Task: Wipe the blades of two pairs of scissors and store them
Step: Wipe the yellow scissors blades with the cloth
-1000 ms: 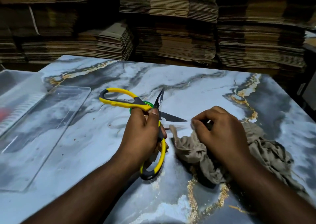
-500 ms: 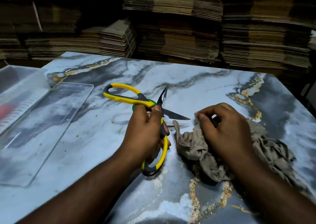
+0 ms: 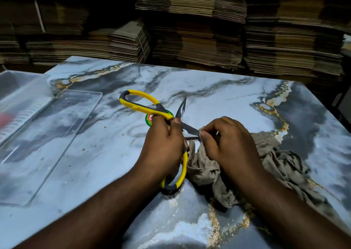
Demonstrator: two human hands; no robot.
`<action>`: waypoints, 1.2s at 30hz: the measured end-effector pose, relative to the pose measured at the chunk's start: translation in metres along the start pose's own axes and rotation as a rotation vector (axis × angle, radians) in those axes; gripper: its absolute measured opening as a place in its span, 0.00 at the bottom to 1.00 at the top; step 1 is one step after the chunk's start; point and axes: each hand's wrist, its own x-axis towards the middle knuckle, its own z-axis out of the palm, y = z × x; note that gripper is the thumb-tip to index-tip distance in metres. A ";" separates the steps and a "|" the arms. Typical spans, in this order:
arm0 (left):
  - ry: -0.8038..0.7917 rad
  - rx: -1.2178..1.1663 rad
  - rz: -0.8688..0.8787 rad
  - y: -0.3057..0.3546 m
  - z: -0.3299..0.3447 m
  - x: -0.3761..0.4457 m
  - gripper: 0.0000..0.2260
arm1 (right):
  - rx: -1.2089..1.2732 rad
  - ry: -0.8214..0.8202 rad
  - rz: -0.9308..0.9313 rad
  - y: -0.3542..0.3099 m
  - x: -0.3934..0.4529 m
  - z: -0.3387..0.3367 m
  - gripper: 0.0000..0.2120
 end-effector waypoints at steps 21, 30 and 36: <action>0.046 0.060 0.036 0.001 0.001 -0.001 0.07 | 0.060 -0.034 -0.039 -0.005 0.000 -0.003 0.06; -0.004 -0.018 0.003 -0.002 -0.003 -0.004 0.07 | -0.222 -0.148 0.035 -0.013 0.007 -0.021 0.07; 0.019 -0.208 -0.003 0.001 -0.004 -0.006 0.08 | -0.259 -0.122 0.066 -0.008 0.009 -0.019 0.06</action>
